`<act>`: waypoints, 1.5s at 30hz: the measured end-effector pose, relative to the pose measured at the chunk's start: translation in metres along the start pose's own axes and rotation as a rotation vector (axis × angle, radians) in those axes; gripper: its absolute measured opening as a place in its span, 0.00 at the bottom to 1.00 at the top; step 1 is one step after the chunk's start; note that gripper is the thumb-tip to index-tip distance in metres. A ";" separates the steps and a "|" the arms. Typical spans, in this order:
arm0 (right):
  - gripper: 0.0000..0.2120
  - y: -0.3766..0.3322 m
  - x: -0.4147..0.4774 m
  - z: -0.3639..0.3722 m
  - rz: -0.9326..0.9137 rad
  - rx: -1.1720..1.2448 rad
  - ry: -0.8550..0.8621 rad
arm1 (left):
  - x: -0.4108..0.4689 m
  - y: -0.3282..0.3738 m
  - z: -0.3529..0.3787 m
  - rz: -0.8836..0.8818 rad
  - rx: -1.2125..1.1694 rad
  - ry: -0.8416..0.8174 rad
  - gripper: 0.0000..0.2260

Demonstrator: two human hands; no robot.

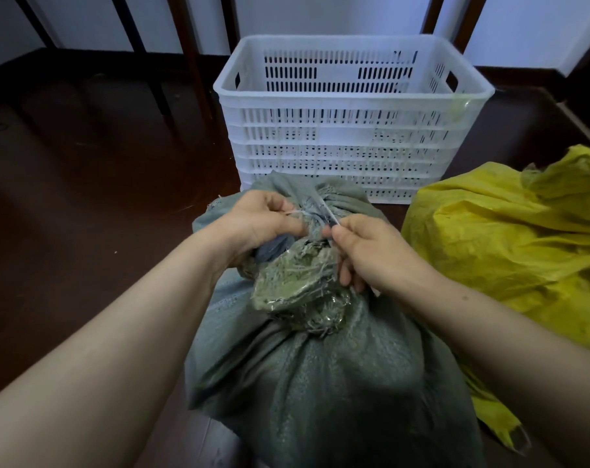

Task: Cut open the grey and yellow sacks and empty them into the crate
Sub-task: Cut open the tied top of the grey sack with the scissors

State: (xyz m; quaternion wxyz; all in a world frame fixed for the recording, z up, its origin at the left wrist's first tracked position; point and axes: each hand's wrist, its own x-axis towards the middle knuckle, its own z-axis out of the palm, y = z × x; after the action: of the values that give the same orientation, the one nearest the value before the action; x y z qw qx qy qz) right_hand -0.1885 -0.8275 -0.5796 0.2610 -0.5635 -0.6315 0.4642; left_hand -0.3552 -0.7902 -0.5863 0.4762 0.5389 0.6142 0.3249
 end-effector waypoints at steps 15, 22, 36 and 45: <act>0.12 0.002 -0.016 0.005 -0.128 -0.531 0.123 | 0.002 0.000 0.015 0.153 0.158 0.260 0.17; 0.10 -0.001 -0.016 0.011 -0.139 -0.629 0.158 | 0.003 -0.001 0.016 0.195 0.238 0.369 0.20; 0.09 0.000 -0.016 0.015 -0.167 -0.854 0.221 | 0.005 -0.007 0.019 0.248 0.233 0.380 0.21; 0.06 -0.004 -0.009 0.020 -0.167 -0.694 0.215 | 0.006 -0.007 0.018 0.184 0.175 0.367 0.20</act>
State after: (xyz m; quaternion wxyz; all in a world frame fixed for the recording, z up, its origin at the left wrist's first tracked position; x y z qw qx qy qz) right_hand -0.2055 -0.8413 -0.5827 0.1562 -0.6104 -0.7643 0.1376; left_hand -0.3404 -0.7881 -0.5998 0.2762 0.5637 0.6648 0.4049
